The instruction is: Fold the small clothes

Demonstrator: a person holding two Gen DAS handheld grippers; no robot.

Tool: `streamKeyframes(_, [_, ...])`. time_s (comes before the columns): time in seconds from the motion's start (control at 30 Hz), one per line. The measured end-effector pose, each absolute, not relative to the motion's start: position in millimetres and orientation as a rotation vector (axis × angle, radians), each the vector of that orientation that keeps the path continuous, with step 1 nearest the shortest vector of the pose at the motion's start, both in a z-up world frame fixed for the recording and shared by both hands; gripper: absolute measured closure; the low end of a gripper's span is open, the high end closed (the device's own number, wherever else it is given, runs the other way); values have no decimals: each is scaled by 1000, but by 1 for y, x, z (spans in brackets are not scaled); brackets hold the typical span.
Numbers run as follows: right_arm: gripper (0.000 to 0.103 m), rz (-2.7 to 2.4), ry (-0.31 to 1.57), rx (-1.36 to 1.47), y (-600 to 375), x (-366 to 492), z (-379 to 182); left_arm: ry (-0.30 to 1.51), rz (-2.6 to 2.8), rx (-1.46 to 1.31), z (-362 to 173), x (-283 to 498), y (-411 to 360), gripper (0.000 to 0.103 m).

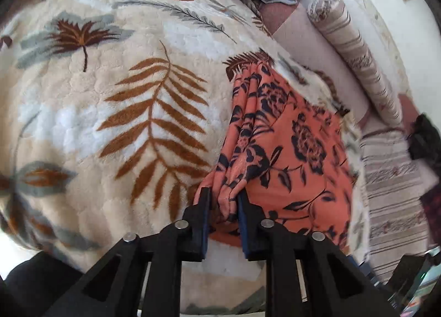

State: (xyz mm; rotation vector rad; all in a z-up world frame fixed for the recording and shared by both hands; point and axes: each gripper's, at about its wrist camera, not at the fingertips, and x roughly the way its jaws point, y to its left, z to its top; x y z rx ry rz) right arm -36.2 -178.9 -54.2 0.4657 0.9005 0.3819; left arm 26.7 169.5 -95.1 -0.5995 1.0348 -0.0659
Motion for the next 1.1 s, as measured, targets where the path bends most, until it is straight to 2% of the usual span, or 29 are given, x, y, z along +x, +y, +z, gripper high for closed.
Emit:
streamKeyframes(0.03, [21,377,910,510,-187,-31,-59,1041,-43,-572,-93,25,166,63])
streamKeyframes(0.2, [20,409,976,728,-225,-7,-78,947,51,-432,-48,12,145,47])
streamKeyframes(0.27, [20,424,985,770,-233,8,-81,858,45,-342,-24,13,130,28])
streamKeyframes(0.3, [20,436,995,785,-234,17,-83,819,35,-300,-15,16,121,26])
streamKeyframes(0.43, [19,502,1038,886,-229,56,-95,779,6,-132,-16,45,94,25])
streamKeyframes(0.47, [19,505,1070,917,-225,67,-103,811,20,-88,-29,52,91,25])
streamKeyframes(0.5, [19,506,1099,923,-218,73,-109,917,52,-51,-51,65,92,29])
streamKeyframes(0.53, [24,527,1145,915,-209,80,-116,1017,54,-62,-74,73,96,45])
streamKeyframes(0.57, [60,532,1175,832,-196,84,-116,1021,28,-152,-86,72,106,46])
streamKeyframes(0.6, [64,511,1179,714,-184,83,-105,998,24,-184,-84,68,112,45])
streamKeyframes(0.73, [66,427,1022,332,-147,57,-49,975,6,-155,-78,59,120,44])
streamKeyframes(0.8, [59,387,1099,258,-138,64,-73,976,5,-189,-75,57,127,39])
streamKeyframes(0.83, [44,388,1145,294,-142,71,-86,976,6,-210,-71,56,130,39])
streamKeyframes(0.87, [39,420,1143,430,-156,74,-93,967,8,-225,-62,55,133,39])
streamKeyframes(0.9, [36,435,1132,511,-166,76,-92,932,-1,-228,-57,49,130,39])
streamKeyframes(0.97, [31,418,1079,575,-183,79,-82,853,-21,-197,-49,48,126,29])
streamKeyframes(1.0, [29,419,1053,603,-190,83,-79,863,-16,-173,-54,52,123,28])
streamKeyframes(1.07, [19,427,1036,682,-200,96,-78,980,41,-135,-80,66,122,27])
streamKeyframes(1.1, [19,430,1046,741,-205,109,-83,995,32,-185,-90,68,127,26])
